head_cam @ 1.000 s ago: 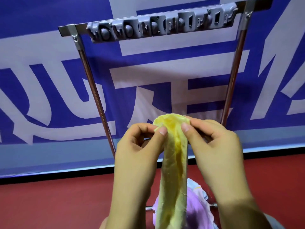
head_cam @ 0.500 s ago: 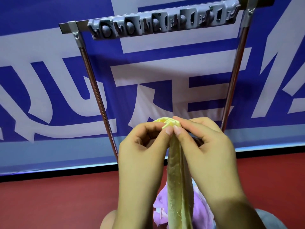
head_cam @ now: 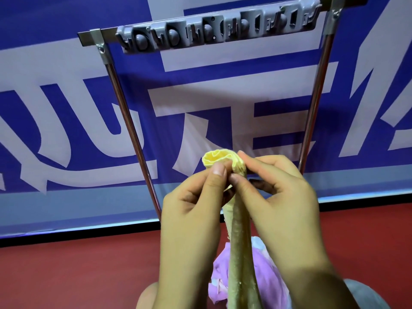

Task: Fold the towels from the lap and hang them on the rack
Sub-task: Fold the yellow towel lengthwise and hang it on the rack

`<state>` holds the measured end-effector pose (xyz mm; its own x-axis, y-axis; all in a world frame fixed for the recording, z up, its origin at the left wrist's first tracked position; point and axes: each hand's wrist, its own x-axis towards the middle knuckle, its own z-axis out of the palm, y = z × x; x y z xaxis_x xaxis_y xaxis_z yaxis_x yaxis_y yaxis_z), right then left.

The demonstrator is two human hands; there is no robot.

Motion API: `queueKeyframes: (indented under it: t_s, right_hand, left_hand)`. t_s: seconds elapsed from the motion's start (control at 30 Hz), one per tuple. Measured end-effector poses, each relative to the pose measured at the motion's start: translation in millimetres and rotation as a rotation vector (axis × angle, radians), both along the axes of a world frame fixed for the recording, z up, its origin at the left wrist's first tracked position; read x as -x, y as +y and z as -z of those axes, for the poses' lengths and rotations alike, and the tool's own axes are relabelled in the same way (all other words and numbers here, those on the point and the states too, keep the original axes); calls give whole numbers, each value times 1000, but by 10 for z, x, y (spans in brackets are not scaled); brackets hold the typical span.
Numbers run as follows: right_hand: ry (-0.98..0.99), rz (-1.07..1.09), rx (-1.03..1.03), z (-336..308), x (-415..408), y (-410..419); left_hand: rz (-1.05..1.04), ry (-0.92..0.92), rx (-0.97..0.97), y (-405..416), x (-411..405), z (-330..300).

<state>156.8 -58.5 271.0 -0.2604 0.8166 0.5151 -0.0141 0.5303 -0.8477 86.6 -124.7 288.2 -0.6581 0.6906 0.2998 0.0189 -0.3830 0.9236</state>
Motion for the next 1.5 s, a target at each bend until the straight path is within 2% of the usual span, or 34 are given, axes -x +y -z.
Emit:
queueKeyframes:
  t_s: [0.13,0.37,0.53,0.6,0.8,0.97,1.03,1.13,1.33,1.4,1.5]
  right_hand:
    - [82,-93,75,-57,-67,15]
    - [194,-310,221,-77,-152,91]
    - [209,-404,314,-85,-189,187]
    - [192,-395,283,-121,-190,235]
    - [165,-377,-3,-410,-242,366]
    - [175,-386,37,-319,-139,446]
    - [213,-387,32,-313,-137,433]
    - [195,-392,-30,-340,-132,398]
    - [162,-448,-20,-315,-32,334]
    - [154,-448,7,-294,-13,334]
    - [153,-444,38,-274,-24,350]
  left_hand:
    - [77,83,10,-32,94,52]
    - [-206,221,124,65,337,300]
    - [6,203,118,81,522,197]
    - [18,267,102,61,595,72]
    - [59,387,-24,-4,658,-351]
    - [-7,448,102,52,697,-394]
    - [-31,541,175,56,723,-411]
    - [-22,837,300,26,798,-503]
    - [69,1291,393,12,737,-727]
    - [76,1329,397,47,704,-752]
    - [151,1272,441,83,688,-783]
